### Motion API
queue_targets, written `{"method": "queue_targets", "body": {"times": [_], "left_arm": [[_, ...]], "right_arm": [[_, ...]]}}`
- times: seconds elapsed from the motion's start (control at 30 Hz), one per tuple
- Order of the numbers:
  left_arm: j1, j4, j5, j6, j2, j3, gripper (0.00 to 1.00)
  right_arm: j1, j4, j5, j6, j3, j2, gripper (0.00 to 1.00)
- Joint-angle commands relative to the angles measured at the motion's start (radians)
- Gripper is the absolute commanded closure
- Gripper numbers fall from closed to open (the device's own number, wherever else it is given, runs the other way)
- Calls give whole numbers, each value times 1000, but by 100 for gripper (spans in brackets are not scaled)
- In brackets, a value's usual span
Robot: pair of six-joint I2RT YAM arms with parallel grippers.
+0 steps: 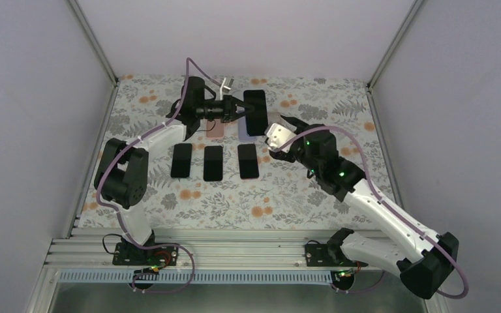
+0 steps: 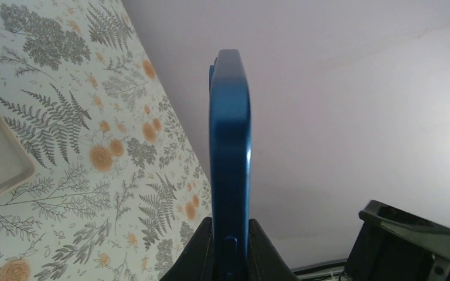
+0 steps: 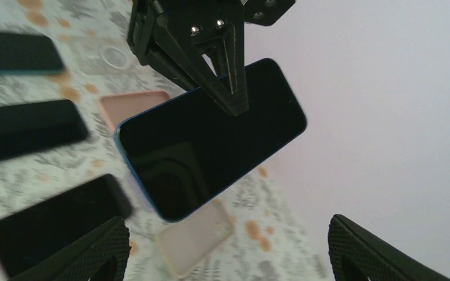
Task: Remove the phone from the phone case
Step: Place the phone at the center of the board.
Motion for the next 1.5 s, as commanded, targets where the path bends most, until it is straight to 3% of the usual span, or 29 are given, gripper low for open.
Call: {"method": "queue_targets", "body": {"times": [0.0,0.2,0.53,1.0,1.2,1.3,1.47], "left_arm": [[6,231,59,-29,-55,-42,98],[5,404,86,-90,-79,-112,98],[-39,494,102,-84,-123,-158,98],[-126,525,113,-92,-91,-125,98],[-133,518,108,-84,-84,-119,98],[-134,478,99,-62,-84,-112,98],[-146,473,99,-60,-75,-97,98]], "right_arm": [[-79,-167,-297,269,57,-29,22],[-214,-203,-568,506,114,-17,24],[-466,-219,-1035,808,191,102,31],[-510,-127,-1194,981,171,183,59],[-577,-72,-1296,1090,160,227,90],[-585,-62,-1322,1112,153,230,90],[-586,-33,-1346,1138,120,218,81]]}}
